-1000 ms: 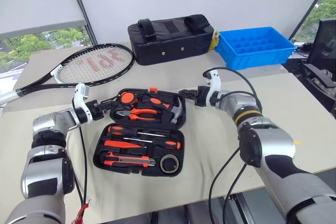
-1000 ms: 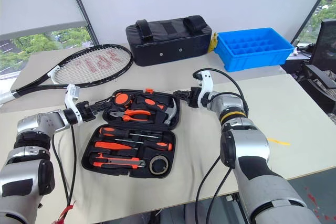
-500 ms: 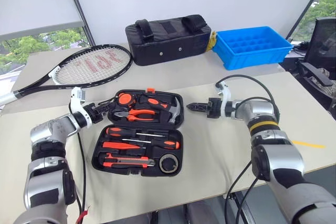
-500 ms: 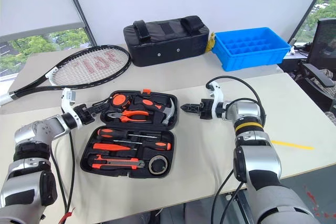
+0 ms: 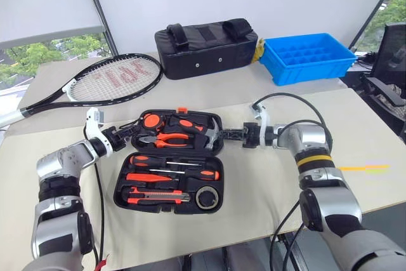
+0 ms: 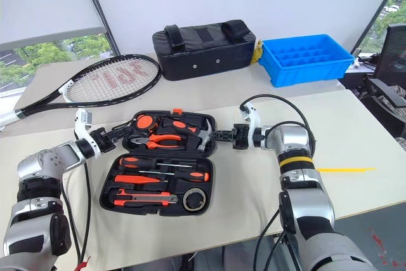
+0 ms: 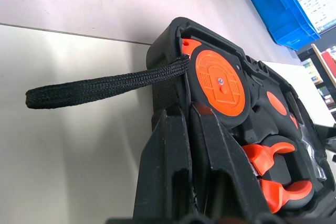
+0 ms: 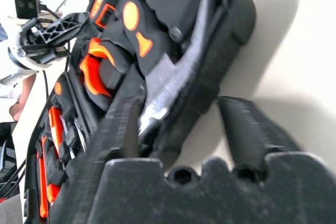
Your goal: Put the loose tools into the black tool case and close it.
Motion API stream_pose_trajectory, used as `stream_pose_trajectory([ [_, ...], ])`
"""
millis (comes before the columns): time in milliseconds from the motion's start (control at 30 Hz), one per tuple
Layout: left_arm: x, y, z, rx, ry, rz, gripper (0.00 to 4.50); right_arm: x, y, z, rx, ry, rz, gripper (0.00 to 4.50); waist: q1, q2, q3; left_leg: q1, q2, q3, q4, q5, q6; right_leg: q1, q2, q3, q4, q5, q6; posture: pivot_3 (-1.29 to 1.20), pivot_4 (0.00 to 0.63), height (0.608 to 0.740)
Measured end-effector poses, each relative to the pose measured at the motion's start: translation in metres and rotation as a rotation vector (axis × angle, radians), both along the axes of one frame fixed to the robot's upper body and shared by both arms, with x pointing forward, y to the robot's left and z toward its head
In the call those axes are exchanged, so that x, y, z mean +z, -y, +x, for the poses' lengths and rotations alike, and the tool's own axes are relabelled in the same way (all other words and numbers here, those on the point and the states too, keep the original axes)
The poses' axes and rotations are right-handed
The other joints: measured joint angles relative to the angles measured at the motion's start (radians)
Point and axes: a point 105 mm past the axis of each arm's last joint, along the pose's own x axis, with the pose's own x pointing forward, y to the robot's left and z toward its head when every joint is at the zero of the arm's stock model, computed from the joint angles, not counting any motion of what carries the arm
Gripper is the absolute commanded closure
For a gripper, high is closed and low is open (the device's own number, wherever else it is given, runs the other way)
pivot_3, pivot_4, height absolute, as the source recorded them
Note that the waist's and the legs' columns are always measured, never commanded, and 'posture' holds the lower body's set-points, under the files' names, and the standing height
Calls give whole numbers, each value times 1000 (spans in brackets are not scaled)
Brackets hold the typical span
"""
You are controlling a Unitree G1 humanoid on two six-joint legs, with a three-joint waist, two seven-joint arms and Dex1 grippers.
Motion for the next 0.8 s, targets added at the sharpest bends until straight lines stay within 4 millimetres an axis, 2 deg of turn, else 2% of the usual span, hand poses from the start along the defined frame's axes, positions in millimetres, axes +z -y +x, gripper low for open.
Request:
stream_pose_trajectory([
  [100, -1, 0, 0, 3, -2, 0, 4500, 3, 2, 2, -13, 12, 4, 4399, 0, 0, 0, 0, 0, 0, 0, 0, 0, 0, 0, 0, 0, 0, 0, 0, 150, 740],
  [300, -1, 1, 2, 27, 5, -24, 4500, 5, 3, 7, -54, 19, 5, 4399, 4, 0, 0, 0, 0, 0, 0, 0, 0, 1, 0, 0, 0, 1, -2, 0, 150, 740],
  [567, 6, 13, 8, 89, 59, -96, 4500, 16, 8, 28, -155, 100, 0, 4399, 27, 0, 0, -3, 0, 0, 2, 1, -1, 0, 0, -1, -1, 4, -3, 0, 150, 740],
  [667, 18, 22, 10, 104, 130, -111, 4500, 22, 10, 40, -217, 161, 1, 4399, 28, -1, 0, -5, 0, 0, 3, 1, -1, -1, 0, -1, -4, 4, -2, 0, 150, 740],
  [800, 47, 35, 9, 102, 295, -120, 4500, 33, 15, 52, -267, 266, 0, 4399, 28, -1, 0, -5, 0, 0, 3, 0, -1, 0, 0, -1, -8, 6, -1, 0, 150, 740],
])
